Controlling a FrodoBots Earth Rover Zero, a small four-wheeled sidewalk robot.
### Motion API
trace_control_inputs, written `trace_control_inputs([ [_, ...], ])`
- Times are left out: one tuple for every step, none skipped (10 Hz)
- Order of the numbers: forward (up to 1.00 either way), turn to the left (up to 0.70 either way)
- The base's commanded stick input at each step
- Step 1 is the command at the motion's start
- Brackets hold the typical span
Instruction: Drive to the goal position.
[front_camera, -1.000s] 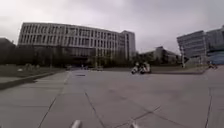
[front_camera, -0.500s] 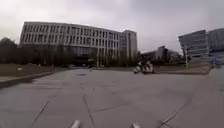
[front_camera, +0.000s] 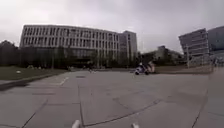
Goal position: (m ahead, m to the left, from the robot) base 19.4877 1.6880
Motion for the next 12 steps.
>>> trace_control_inputs([
  [0.70, 0.00],
  [0.70, 0.00],
  [0.70, 0.00],
  [0.70, 0.00],
  [0.70, 0.00],
  [0.70, 0.00],
  [0.70, 0.00],
  [0.70, 0.00],
  [0.70, 0.00],
  [0.70, 0.00],
  [0.70, 0.00],
  [0.70, 0.00],
])
